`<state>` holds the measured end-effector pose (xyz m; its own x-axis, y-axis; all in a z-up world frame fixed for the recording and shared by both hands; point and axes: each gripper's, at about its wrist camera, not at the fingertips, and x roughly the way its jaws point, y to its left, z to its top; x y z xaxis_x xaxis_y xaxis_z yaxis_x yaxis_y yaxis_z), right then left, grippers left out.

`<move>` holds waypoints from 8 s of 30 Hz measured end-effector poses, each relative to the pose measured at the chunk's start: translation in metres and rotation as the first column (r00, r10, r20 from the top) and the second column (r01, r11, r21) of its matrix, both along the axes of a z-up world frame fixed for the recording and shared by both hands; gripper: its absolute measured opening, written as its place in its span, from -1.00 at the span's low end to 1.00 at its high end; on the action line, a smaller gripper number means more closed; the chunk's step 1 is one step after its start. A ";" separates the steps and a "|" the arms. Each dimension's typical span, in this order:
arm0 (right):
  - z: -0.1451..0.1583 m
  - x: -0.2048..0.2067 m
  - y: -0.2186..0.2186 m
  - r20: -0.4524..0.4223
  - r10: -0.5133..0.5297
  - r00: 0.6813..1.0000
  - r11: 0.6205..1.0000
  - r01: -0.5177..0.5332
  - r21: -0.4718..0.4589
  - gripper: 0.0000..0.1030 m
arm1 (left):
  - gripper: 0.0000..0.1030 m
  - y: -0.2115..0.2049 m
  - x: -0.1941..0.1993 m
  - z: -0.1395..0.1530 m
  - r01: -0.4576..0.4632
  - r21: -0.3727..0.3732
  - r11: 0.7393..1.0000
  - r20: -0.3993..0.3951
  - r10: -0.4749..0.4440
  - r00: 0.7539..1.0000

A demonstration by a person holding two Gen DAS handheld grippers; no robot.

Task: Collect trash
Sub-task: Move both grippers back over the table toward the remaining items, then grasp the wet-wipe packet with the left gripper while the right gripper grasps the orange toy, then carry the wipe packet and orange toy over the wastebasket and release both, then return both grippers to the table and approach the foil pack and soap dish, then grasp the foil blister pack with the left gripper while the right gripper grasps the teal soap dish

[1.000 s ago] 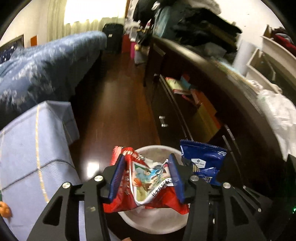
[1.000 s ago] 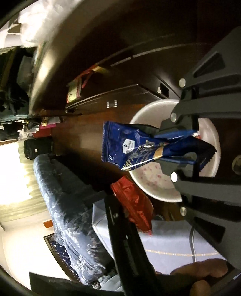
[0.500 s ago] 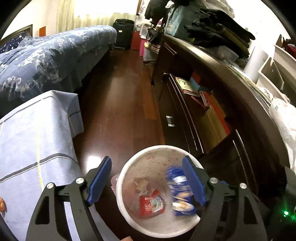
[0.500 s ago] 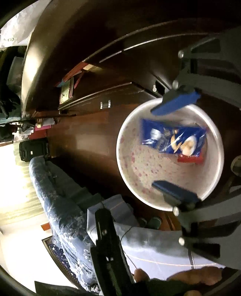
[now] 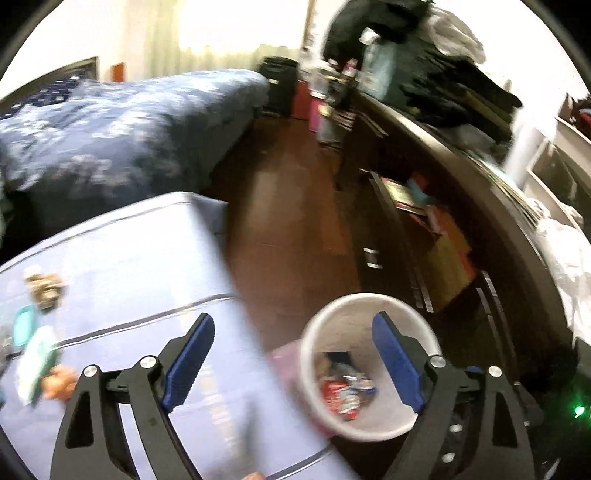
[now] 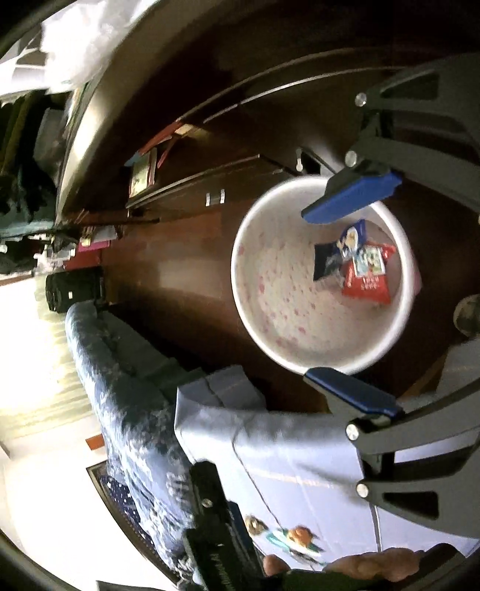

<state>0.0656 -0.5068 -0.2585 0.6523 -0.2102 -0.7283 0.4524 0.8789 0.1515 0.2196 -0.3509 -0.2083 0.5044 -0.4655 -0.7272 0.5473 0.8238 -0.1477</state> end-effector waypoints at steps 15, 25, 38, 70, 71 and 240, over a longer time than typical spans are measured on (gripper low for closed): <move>0.044 0.051 0.179 0.012 0.377 0.926 0.925 -0.376 -0.054 0.65 | 0.75 0.215 0.040 -0.009 -0.348 0.100 0.932 0.032 0.347 0.937; 0.044 0.066 0.225 -0.022 0.454 0.891 0.888 -0.454 -0.076 0.65 | 0.60 0.242 0.068 -0.043 -0.242 0.135 0.961 -0.031 0.248 0.968; 0.047 0.073 0.214 -0.004 0.444 0.896 0.895 -0.443 -0.052 0.65 | 0.43 0.215 0.084 -0.069 -0.132 0.200 0.971 -0.032 0.141 0.990; -0.010 0.205 0.295 -0.178 0.536 0.825 0.834 -0.551 -0.039 0.21 | -0.16 0.343 0.064 -0.025 -0.423 0.079 0.902 0.086 0.417 0.905; -0.013 0.206 0.298 -0.193 0.533 0.824 0.834 -0.550 -0.048 0.15 | -0.16 0.342 0.062 -0.025 -0.423 0.077 0.903 0.085 0.416 0.905; -0.010 0.269 0.366 -0.115 0.592 0.797 0.803 -0.595 0.010 0.49 | 0.10 0.412 0.119 -0.034 -0.450 0.093 0.888 0.079 0.444 0.893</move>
<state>0.3342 -0.1405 -0.2689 0.5735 0.1731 -0.8007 -0.1476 0.9833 0.1068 0.3381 0.0613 -0.2425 0.6807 -0.1036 -0.7252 0.1220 0.9922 -0.0272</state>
